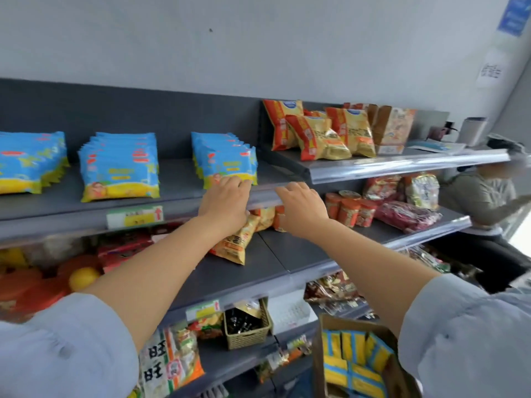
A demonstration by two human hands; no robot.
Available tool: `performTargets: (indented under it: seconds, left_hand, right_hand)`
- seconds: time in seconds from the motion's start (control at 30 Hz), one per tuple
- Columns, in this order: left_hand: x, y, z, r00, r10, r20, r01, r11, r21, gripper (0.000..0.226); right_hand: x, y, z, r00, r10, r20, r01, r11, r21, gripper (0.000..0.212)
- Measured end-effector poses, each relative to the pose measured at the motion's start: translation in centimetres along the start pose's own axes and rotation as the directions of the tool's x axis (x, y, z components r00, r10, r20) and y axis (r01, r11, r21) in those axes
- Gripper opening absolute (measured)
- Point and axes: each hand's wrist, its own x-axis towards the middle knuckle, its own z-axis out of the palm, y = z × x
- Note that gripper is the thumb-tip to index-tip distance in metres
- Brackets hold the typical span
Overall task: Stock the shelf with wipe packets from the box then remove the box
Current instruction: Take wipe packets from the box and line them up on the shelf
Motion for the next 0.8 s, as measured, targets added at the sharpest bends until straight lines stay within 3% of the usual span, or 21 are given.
performTargets:
  seconds: [0.43,0.8]
  left_hand:
    - [0.1,15.8,10.9,0.959,0.158,0.234,-0.133,0.984,-0.121,0.059]
    - [2.6,24.6,24.4,0.878,0.248,0.411,-0.169,0.961,-0.220,0.046]
  right_hand:
    - [-11.1,14.6,8.3,0.943,0.220,0.250,-0.224,0.974,-0.012,0.043]
    - [-13.9,23.5,18.0,0.834,0.292,0.469,-0.308,0.950,-0.045,0.045]
